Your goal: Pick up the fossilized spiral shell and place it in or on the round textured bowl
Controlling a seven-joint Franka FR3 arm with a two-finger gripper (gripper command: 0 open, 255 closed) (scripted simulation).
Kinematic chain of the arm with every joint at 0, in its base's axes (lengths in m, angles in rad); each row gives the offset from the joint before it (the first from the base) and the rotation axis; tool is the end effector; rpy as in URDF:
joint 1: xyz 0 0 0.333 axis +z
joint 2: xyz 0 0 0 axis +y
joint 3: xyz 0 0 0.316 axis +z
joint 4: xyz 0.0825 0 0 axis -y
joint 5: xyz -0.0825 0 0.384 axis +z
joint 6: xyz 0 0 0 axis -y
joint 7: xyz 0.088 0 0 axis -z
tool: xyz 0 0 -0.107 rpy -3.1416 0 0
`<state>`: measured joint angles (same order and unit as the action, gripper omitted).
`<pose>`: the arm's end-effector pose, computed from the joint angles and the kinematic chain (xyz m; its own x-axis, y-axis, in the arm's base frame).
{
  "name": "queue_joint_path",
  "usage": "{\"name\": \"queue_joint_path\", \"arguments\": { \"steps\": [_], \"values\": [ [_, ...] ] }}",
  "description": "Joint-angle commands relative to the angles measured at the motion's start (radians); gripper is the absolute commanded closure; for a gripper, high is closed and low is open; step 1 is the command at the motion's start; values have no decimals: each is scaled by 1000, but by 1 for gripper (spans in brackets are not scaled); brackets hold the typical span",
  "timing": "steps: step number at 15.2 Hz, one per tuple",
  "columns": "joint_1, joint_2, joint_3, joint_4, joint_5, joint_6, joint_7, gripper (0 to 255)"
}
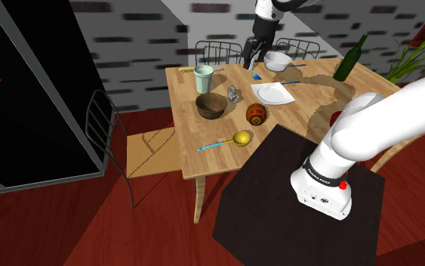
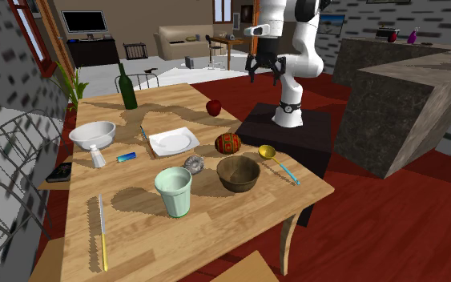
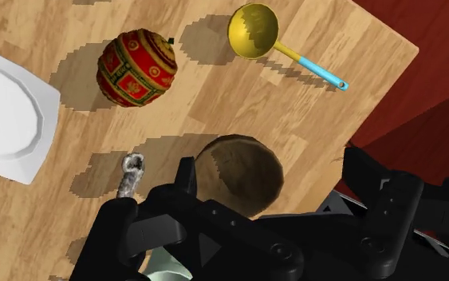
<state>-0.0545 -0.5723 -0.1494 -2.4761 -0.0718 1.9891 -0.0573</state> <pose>0.3764 -0.0864 0.4940 0.9917 -0.0996 0.0818 -0.0993 -0.9950 -0.0083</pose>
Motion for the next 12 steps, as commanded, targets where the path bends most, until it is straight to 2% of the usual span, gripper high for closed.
{"name": "queue_joint_path", "arguments": {
  "steps": [1, 7, 12],
  "values": [
    [-7, 51, -25, -10, -6, 67, -23, 0],
    [-20, 234, -102, -10, 1, 262, -106, 0],
    [-19, 415, -164, 30, 54, 407, -198, 0]
  ]
}}
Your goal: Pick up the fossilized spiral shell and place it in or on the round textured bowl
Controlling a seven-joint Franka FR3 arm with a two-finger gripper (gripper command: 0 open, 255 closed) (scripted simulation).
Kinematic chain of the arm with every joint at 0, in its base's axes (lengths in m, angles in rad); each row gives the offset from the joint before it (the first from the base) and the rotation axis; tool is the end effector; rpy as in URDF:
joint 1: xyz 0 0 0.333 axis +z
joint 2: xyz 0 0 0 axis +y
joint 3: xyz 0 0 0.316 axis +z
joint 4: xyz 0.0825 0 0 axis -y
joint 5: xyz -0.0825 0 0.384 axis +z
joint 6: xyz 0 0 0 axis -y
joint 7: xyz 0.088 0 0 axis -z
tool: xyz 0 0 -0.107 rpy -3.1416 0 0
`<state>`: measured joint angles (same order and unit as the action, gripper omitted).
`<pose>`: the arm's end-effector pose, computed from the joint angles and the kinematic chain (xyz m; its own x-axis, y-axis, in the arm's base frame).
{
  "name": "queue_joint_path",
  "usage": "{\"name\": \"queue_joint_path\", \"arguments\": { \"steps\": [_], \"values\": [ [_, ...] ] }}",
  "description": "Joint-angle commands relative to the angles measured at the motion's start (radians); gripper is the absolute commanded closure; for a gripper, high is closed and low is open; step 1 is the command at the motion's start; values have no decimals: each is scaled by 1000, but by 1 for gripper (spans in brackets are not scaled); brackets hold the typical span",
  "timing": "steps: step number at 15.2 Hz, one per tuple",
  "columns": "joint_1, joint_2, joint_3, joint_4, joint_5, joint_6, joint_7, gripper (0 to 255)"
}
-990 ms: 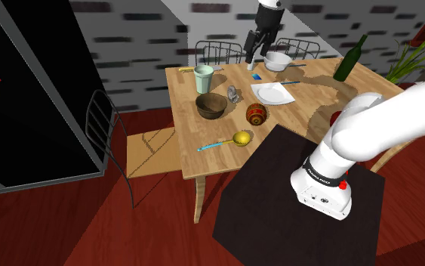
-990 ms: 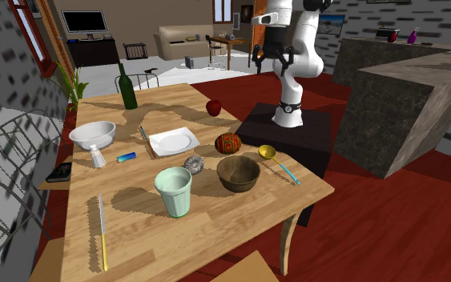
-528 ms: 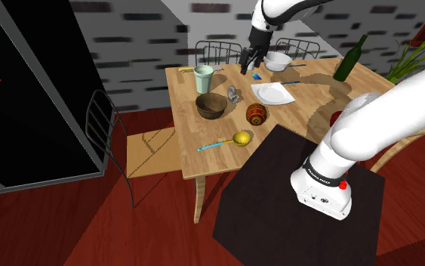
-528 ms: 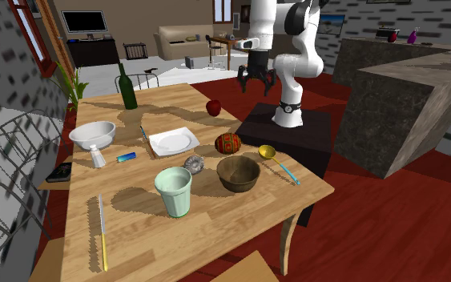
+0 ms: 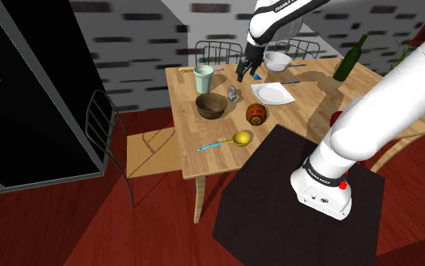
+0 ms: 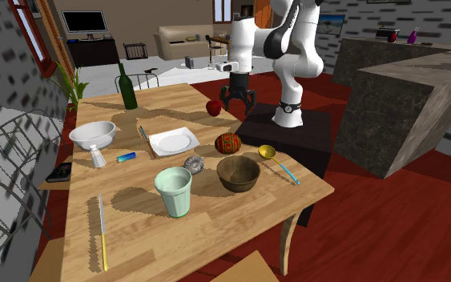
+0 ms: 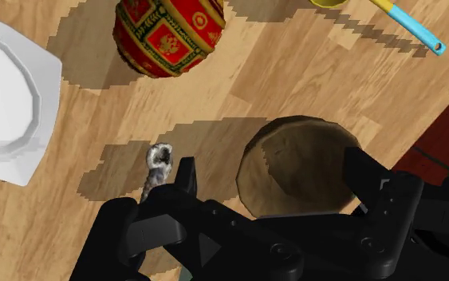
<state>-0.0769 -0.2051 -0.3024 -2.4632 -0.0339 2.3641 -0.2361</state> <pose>0.4317 -0.1725 0.3779 0.9878 -0.1168 0.1032 -0.1163 -0.9931 -0.0108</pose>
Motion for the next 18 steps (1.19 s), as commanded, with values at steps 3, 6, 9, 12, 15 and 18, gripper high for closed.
{"name": "queue_joint_path", "arguments": {
  "steps": [3, 6, 9, 12, 15, 18],
  "values": [
    [2, 165, -39, 59, 78, 107, -92, 0],
    [-10, 287, -52, 114, 161, 167, -176, 0],
    [-40, 409, -43, 182, 252, 212, -262, 0],
    [-86, 529, -16, 262, 332, 245, -338, 0],
    [-139, 645, 18, 353, 392, 266, -396, 0],
    [-180, 732, 43, 430, 424, 276, -430, 0]
  ]
}}
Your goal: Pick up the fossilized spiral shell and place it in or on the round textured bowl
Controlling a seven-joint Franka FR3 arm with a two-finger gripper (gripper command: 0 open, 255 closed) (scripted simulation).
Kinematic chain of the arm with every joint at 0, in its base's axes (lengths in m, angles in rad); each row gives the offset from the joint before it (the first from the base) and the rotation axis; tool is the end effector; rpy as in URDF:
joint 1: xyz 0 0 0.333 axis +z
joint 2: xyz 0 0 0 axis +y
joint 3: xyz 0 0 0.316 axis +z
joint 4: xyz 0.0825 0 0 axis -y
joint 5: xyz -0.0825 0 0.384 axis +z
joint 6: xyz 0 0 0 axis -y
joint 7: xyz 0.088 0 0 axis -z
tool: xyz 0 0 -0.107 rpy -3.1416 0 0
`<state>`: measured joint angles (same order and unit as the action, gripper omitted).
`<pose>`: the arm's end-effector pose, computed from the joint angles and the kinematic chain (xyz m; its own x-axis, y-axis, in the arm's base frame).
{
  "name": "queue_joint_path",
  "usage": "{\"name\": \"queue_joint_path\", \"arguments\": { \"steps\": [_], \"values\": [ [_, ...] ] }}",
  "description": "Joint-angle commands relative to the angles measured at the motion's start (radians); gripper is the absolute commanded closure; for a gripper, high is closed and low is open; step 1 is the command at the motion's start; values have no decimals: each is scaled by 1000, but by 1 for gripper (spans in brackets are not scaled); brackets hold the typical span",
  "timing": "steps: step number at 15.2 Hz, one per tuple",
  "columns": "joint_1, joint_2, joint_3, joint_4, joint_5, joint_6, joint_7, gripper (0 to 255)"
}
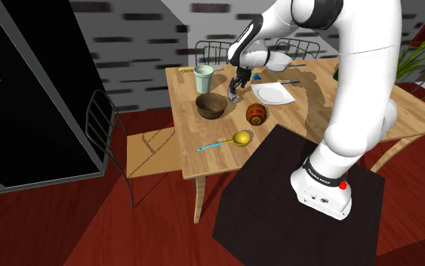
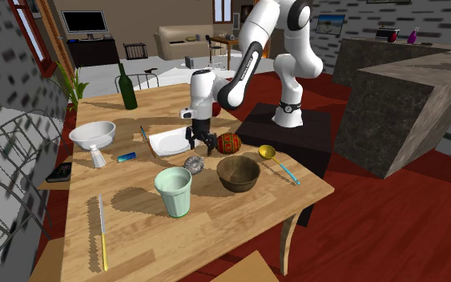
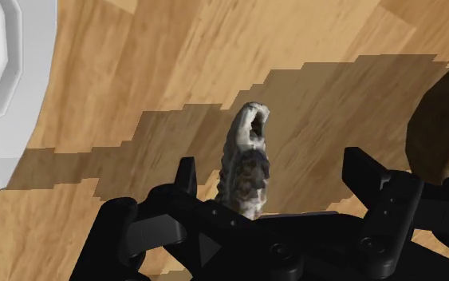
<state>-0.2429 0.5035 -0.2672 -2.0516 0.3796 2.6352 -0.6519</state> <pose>0.5234 -0.3001 0.2065 0.9808 -0.1415 0.1344 -0.1415 -0.9899 -0.0102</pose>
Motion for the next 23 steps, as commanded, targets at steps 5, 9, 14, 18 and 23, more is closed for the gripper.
{"name": "queue_joint_path", "arguments": {
  "steps": [5, 9, 14, 18, 23],
  "values": [
    [-32, 86, 34, 44, 37, 43, -32, 0],
    [-41, 119, 47, 59, 49, 61, -41, 0],
    [-41, 119, 47, 59, 49, 61, -41, 0],
    [-41, 119, 47, 58, 49, 61, -41, 255],
    [-41, 119, 47, 57, 49, 62, -41, 255]
  ]
}}
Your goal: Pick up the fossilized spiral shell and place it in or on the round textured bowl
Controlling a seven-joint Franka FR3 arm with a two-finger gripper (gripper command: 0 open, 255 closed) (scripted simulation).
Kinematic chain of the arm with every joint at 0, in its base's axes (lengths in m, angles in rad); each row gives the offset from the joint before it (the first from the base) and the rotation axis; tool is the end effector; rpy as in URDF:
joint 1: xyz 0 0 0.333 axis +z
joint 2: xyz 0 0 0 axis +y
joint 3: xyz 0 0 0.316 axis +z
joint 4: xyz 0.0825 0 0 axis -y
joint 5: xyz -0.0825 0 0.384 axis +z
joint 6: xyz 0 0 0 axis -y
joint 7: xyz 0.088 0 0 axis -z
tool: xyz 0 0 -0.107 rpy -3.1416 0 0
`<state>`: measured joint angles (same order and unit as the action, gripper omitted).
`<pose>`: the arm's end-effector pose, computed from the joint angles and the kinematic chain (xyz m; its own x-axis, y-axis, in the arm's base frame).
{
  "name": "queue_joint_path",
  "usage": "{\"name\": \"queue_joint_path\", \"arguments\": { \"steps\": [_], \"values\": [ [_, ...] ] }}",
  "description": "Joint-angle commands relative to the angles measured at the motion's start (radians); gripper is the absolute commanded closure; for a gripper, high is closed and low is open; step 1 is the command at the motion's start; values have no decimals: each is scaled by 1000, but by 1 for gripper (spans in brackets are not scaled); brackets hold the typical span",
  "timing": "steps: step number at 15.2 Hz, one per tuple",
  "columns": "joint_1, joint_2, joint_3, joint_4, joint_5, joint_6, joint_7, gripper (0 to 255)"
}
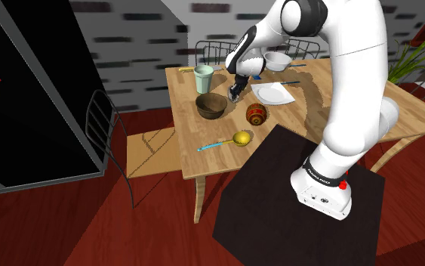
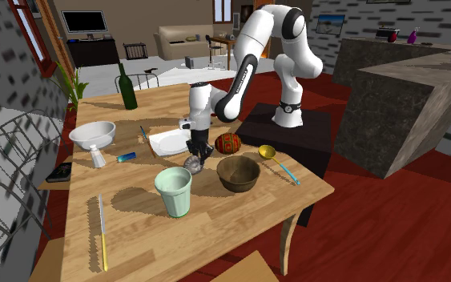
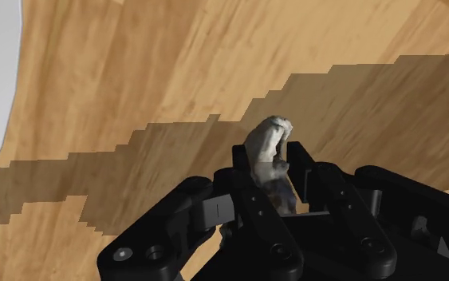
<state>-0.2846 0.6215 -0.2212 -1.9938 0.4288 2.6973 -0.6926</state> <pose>0.5300 -0.3067 0.1606 0.9802 -0.1433 0.1370 -0.1433 -0.9896 -0.0099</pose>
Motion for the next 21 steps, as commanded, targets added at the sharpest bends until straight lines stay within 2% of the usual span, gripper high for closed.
{"name": "queue_joint_path", "arguments": {
  "steps": [1, 21],
  "values": [
    [0, 1, 1, 0, 0, 0, 0, 255],
    [69, -203, -92, -28, -110, -173, 89, 255]
  ]
}}
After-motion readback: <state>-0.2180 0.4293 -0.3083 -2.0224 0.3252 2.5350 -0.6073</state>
